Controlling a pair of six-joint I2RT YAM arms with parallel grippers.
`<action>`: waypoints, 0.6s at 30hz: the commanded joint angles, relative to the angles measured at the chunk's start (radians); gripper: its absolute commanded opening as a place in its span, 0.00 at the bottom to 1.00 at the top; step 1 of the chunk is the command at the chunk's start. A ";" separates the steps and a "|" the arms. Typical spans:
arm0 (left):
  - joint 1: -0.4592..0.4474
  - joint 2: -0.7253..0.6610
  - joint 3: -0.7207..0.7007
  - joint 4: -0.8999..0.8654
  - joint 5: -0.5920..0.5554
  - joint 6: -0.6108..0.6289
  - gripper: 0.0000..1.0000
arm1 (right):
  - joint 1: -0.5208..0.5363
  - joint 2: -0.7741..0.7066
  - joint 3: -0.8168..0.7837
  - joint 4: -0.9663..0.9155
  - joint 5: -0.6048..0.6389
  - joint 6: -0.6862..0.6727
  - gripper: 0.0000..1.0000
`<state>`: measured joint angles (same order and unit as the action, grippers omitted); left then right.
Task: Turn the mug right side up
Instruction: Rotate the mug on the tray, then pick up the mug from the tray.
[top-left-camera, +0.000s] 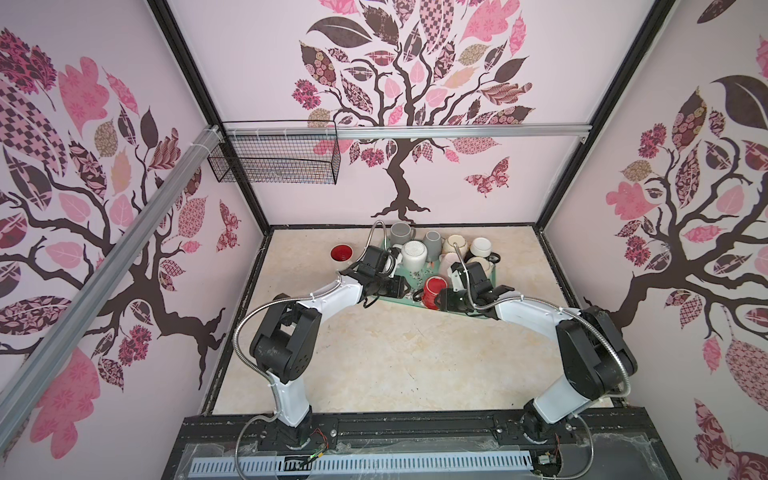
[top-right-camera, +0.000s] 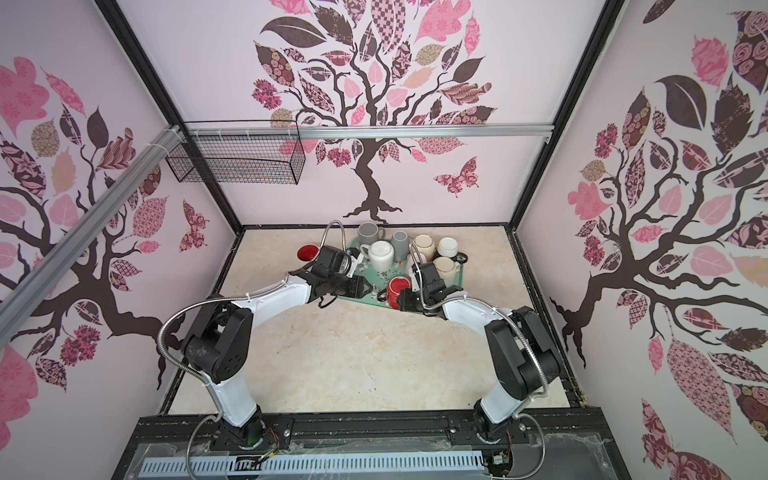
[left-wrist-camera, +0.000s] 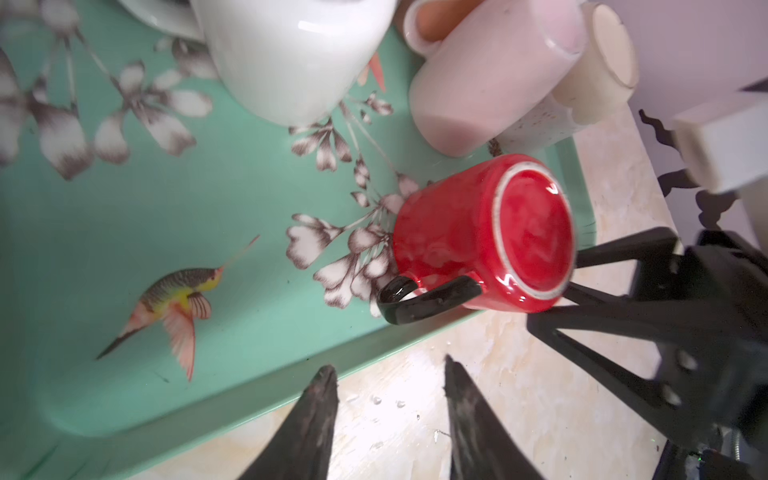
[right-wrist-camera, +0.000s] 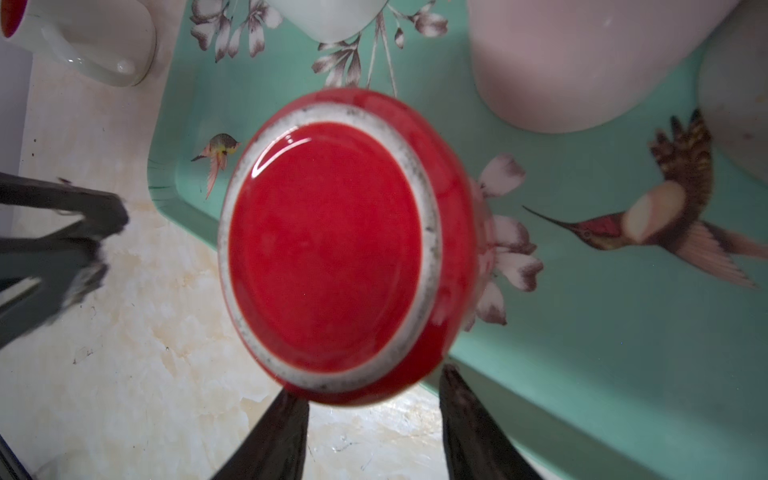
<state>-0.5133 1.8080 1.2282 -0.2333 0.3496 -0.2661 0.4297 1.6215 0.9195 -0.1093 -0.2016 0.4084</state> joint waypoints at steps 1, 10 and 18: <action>-0.051 0.009 -0.035 0.033 -0.069 0.171 0.50 | -0.006 0.036 0.031 -0.016 0.027 -0.023 0.53; -0.148 0.099 0.024 0.009 -0.184 0.464 0.53 | -0.008 -0.006 -0.031 -0.002 0.042 -0.008 0.53; -0.139 0.161 0.110 -0.039 -0.152 0.514 0.50 | -0.008 -0.039 -0.063 -0.013 0.047 -0.009 0.52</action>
<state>-0.6559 1.9556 1.2789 -0.2672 0.1879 0.2020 0.4286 1.6291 0.8513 -0.1043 -0.1669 0.4038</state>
